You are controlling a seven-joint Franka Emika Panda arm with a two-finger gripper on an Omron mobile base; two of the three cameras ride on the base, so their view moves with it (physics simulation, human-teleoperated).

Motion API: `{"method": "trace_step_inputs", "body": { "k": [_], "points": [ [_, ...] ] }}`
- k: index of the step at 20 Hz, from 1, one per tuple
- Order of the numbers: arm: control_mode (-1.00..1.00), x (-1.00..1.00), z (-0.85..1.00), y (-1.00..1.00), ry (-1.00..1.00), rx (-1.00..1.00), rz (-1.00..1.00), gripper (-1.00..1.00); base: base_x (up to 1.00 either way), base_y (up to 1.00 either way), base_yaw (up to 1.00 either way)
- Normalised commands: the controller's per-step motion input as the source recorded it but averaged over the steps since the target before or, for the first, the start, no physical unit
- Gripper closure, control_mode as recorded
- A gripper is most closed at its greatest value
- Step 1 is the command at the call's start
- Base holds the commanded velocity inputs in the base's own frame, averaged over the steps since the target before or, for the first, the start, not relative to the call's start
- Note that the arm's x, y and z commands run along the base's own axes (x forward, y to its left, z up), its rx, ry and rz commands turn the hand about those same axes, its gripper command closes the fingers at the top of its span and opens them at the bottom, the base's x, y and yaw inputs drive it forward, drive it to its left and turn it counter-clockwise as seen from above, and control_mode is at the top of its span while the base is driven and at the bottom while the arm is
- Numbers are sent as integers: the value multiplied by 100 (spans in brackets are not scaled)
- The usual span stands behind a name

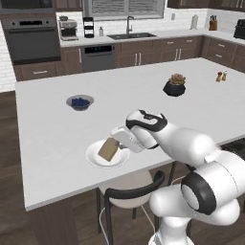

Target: Start the toaster. Once the lever pops up, take the bread to the plate on the dining counter.

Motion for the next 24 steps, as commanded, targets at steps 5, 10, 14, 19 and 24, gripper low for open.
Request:
{"method": "trace_step_inputs", "body": {
  "k": [5,10,14,19,24],
  "points": [
    [-100,1,-20,12,0,-3,0,100,0,0,0],
    [-100,11,-2,4,-5,-2,0,100,0,0,0],
    [-100,16,0,1,-8,-2,0,100,0,0,0],
    [-100,20,-9,15,-7,-5,0,100,0,0,0],
    [-100,21,-22,19,-2,-5,0,100,0,0,0]
  ]
}}
